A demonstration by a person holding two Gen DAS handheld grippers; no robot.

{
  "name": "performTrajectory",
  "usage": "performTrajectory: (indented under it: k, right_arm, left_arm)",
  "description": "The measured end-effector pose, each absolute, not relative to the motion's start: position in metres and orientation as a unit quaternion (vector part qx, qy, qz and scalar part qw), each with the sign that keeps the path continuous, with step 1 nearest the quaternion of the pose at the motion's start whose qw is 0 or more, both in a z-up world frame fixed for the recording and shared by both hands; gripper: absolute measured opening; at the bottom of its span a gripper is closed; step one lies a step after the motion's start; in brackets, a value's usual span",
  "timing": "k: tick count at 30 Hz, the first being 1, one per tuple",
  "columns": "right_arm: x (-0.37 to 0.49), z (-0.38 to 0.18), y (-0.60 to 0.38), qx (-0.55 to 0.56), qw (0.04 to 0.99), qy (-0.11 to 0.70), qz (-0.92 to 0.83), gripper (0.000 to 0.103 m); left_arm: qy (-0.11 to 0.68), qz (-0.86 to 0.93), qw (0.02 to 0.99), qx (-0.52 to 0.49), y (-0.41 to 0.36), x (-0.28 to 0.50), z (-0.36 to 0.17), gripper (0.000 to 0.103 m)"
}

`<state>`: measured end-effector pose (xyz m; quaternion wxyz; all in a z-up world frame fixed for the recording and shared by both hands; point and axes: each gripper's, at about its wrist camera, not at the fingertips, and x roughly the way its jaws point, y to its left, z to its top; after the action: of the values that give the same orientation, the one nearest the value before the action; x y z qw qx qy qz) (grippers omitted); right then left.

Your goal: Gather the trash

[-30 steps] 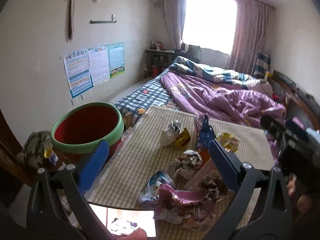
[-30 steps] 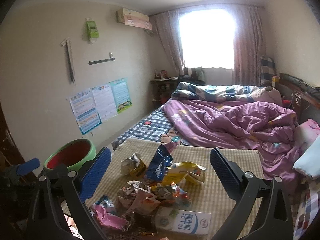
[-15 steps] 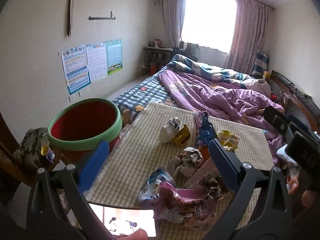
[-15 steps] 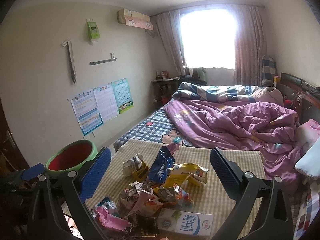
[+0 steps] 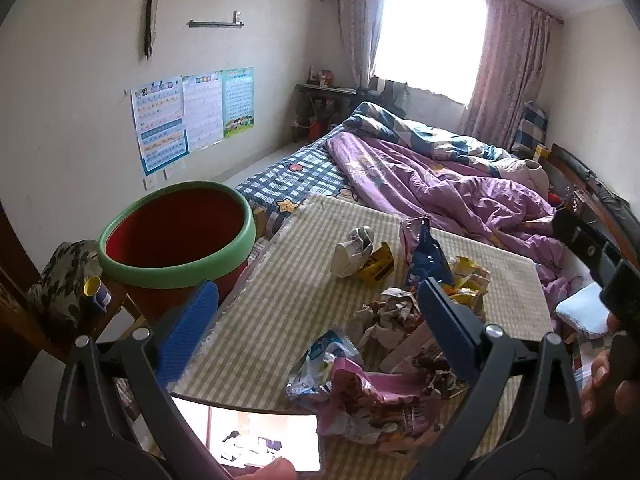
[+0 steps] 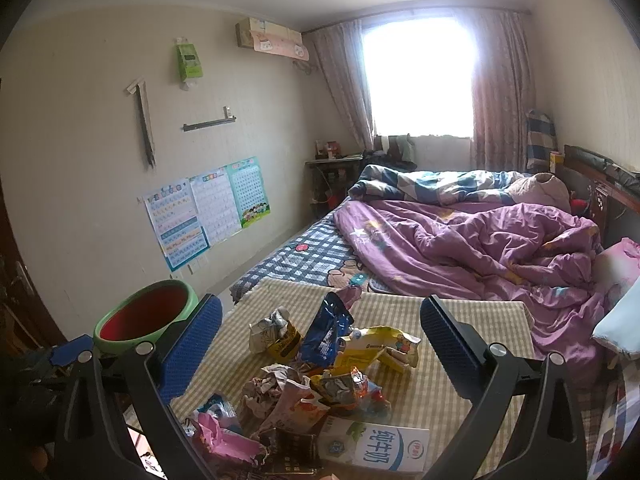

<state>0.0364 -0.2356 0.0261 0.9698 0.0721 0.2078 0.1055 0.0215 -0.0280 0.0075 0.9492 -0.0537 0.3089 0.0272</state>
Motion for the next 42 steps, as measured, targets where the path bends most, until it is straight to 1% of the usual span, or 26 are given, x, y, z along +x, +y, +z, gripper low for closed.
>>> performTrajectory:
  k: [10, 22, 28, 31, 32, 34, 37, 39, 42]
  right_arm:
    - [0.035, 0.026, -0.232, 0.070, 0.969, 0.206, 0.113, 0.096]
    - [0.034, 0.024, -0.240, 0.064, 0.970, 0.210, 0.104, 0.096]
    - [0.041, 0.010, -0.256, 0.060, 0.958, 0.256, 0.117, 0.096]
    - [0.043, -0.003, -0.265, 0.075, 0.949, 0.283, 0.121, 0.096]
    - [0.044, -0.008, -0.269, 0.084, 0.945, 0.291, 0.123, 0.096]
    - [0.045, -0.016, -0.273, 0.099, 0.939, 0.304, 0.127, 0.096]
    - [0.045, -0.023, -0.275, 0.106, 0.933, 0.318, 0.133, 0.096]
    - [0.046, -0.026, -0.276, 0.110, 0.929, 0.326, 0.138, 0.096]
    - [0.046, -0.031, -0.280, 0.124, 0.921, 0.339, 0.146, 0.096]
  left_arm:
    - [0.312, 0.034, 0.948, -0.050, -0.026, 0.020, 0.005, 0.098]
    - [0.308, 0.031, 0.951, -0.019, -0.023, 0.020, -0.004, 0.098]
    - [0.346, -0.062, 0.936, -0.010, -0.021, 0.020, -0.027, 0.097]
    - [0.374, -0.080, 0.924, -0.002, -0.027, 0.022, -0.042, 0.084]
    - [0.382, -0.084, 0.920, -0.003, -0.028, 0.024, -0.045, 0.082]
    - [0.410, -0.097, 0.907, -0.009, -0.035, 0.030, -0.060, 0.069]
    - [0.439, -0.105, 0.892, -0.019, -0.037, 0.039, -0.075, 0.064]
    - [0.460, -0.114, 0.880, -0.023, -0.040, 0.045, -0.084, 0.057]
    - [0.480, -0.134, 0.866, -0.043, -0.041, 0.047, -0.091, 0.057]
